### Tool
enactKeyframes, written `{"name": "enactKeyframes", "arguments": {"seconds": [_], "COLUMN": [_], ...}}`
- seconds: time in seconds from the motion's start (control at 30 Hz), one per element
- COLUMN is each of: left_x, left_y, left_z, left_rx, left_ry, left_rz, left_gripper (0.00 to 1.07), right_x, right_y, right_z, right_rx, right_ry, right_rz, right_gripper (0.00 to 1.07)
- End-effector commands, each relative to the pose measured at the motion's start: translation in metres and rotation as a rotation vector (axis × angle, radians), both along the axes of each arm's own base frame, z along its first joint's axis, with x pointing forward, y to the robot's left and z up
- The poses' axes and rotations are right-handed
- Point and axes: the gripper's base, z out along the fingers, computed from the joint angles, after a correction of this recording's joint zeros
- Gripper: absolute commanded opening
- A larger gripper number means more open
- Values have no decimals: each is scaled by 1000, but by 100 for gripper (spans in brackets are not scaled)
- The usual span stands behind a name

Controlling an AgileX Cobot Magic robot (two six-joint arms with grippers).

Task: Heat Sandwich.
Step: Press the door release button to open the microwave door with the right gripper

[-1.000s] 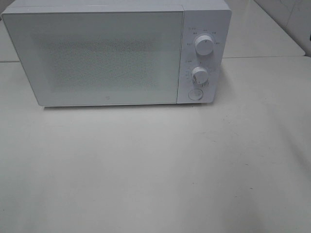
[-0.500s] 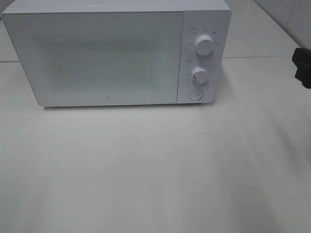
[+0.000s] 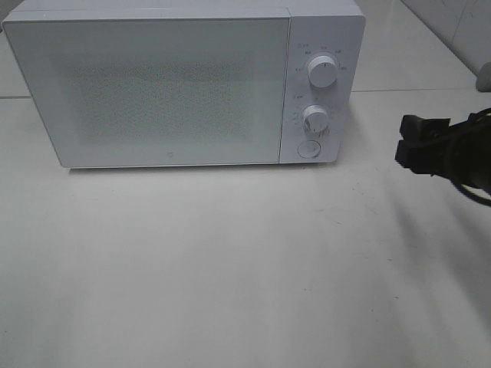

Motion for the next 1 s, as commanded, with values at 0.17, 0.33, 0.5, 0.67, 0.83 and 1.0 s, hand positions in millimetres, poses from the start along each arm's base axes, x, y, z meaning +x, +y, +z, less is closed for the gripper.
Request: {"name": "enactKeyframes", "arguments": {"seconds": [0.17, 0.33, 0.5, 0.67, 0.83, 1.0], "left_x": [-1, -1, -1, -1, -1, -1], "left_y": [-1, -1, -1, -1, -1, -1], "left_z": [1, 1, 1, 1, 1, 1], "left_rx": [-10, -10, -10, -10, -10, -10], "left_ry": [-15, -15, -15, -15, -15, -15], "left_rz": [3, 3, 3, 3, 3, 3], "left_gripper": [97, 97, 97, 97, 97, 97], "right_x": [-2, -3, 0, 2, 1, 0], "right_y": [25, 44, 69, 89, 105, 106], "right_z": [-12, -23, -30, -35, -38, -39], "right_rx": [-21, -52, -70, -62, -67, -65], "right_ry": [-13, 28, 53, 68, 77, 82], "right_rz": [10, 3, 29, 53, 77, 78], "right_gripper": [76, 76, 76, 76, 76, 76]}}
